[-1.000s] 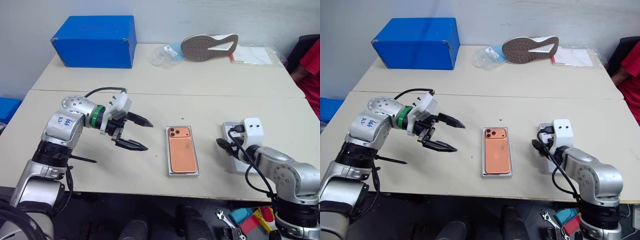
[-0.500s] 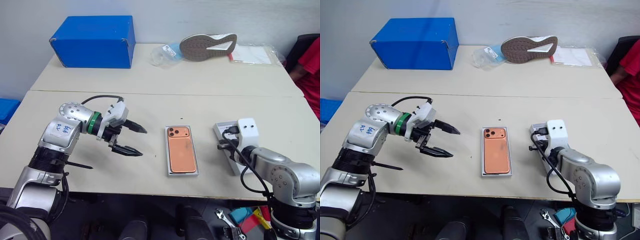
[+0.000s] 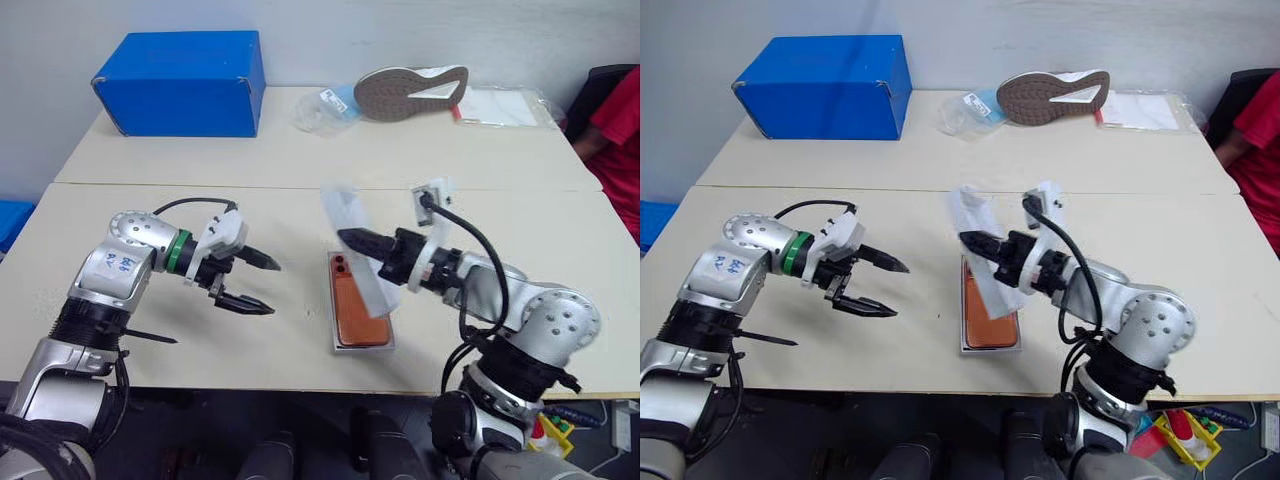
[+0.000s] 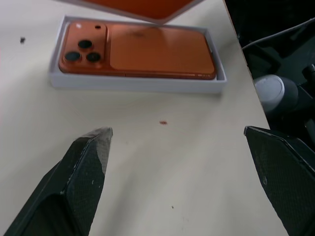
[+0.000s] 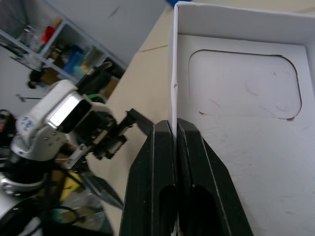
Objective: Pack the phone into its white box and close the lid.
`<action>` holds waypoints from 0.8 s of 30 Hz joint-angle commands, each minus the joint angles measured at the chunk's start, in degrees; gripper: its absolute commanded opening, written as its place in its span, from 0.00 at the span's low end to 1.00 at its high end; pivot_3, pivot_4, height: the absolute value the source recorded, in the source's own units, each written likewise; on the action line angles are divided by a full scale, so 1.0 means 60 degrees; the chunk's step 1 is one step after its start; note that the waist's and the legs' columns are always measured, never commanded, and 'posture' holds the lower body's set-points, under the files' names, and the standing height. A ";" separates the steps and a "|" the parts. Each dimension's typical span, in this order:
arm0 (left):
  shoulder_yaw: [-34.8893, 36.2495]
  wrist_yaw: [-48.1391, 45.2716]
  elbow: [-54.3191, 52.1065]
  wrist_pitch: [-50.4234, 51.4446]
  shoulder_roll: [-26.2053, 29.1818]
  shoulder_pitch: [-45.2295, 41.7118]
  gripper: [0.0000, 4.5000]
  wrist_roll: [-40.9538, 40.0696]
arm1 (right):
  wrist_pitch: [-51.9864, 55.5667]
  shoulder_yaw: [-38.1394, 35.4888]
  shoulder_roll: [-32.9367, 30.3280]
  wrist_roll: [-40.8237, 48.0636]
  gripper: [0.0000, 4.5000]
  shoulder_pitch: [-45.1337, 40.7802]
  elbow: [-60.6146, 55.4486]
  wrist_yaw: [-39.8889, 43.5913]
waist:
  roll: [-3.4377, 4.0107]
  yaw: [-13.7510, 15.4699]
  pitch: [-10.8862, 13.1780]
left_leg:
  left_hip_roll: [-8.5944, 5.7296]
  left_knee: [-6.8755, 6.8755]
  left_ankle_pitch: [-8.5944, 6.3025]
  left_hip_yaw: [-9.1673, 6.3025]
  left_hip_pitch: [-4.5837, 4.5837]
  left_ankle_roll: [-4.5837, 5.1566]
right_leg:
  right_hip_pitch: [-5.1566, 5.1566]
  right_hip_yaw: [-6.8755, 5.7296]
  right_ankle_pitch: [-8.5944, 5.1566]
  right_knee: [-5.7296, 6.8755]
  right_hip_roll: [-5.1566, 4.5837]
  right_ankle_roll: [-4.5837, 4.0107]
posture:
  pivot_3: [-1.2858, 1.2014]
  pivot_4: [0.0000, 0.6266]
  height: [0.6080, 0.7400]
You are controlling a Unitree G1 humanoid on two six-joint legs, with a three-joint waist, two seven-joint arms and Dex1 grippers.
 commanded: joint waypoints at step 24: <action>0.1040 0.0904 -0.1146 0.0751 0.0561 0.0919 1.00 -0.0363 | -0.5810 0.4486 -0.0841 0.5350 0.01 0.1653 0.2988 -0.3005 | 0.0027 -0.0161 0.0015 | 0.0007 -0.0005 -0.0003 0.0010 0.0009 0.0001 | -0.0001 -0.0009 0.0000 -0.0003 0.0000 0.0000 | 0.52 0.24 1.00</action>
